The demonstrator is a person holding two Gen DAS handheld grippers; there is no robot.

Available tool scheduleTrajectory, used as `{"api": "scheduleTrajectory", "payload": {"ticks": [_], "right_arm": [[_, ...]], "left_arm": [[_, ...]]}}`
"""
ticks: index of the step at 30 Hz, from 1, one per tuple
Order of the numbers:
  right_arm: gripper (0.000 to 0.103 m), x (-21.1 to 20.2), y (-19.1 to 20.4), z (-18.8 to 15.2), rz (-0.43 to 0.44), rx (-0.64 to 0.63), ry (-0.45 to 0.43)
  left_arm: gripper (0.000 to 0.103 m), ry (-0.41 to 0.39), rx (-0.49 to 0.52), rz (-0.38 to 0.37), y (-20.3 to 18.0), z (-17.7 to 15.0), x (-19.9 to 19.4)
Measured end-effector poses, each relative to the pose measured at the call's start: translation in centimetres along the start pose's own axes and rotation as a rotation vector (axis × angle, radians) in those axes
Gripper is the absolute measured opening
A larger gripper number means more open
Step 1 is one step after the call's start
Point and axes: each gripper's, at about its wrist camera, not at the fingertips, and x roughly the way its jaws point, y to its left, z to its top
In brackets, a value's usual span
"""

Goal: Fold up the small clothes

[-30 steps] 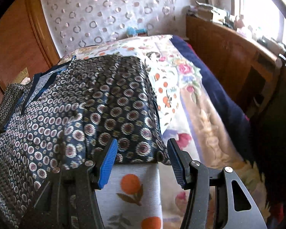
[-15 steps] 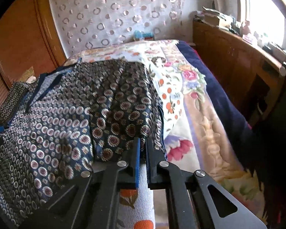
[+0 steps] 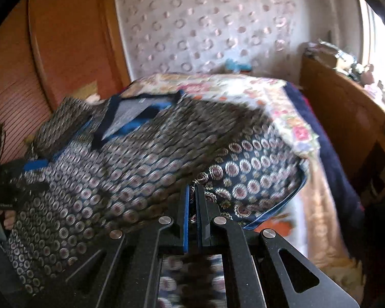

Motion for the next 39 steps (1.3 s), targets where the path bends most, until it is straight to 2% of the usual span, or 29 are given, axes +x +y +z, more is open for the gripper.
{"api": "scheduleTrajectory", "payload": {"ticks": [6, 7, 12, 17, 21, 24, 29, 34, 39], "right_arm": [[0.004, 2.0, 0.9, -1.4, -0.011, -0.007, 0.079], [0.006, 2.0, 0.8, -1.5, -0.011, -0.007, 0.086], [0.03, 1.6, 1.0, -0.9, -0.016, 0.002, 0.076], [0.039, -2.6, 0.4, 0.0, -0.027, 0.0, -0.016], [0.041, -4.1, -1.0, 0.4, -0.082, 0.023, -0.055], [0.041, -4.0, -2.5, 0.5, -0.123, 0.058, -0.046], [0.041, -0.7, -4.7, 0.2, -0.161, 0.128, 0.034], [0.041, 2.1, -6.5, 0.5, -0.155, 0.179, 0.108], [0.041, 3.3, -7.0, 1.8, -0.149, 0.163, 0.122]], "left_arm": [[0.08, -0.015, -0.01, 0.002, 0.2, 0.0, -0.2], [0.08, -0.016, -0.01, 0.003, 0.2, 0.0, -0.2], [0.08, -0.027, -0.01, 0.014, 0.2, -0.2, -0.6], [0.08, -0.044, -0.012, 0.027, 0.2, -0.4, -0.9], [0.08, -0.068, -0.018, 0.031, 0.3, -0.5, -1.2], [0.08, -0.078, -0.03, 0.032, 0.5, -0.5, -1.4], [0.08, -0.095, -0.029, 0.04, 0.5, -0.6, -1.7], [0.08, -0.102, -0.032, 0.04, 0.4, -0.7, -1.7], [0.08, -0.101, -0.031, 0.041, 0.4, -0.7, -1.8]]}}
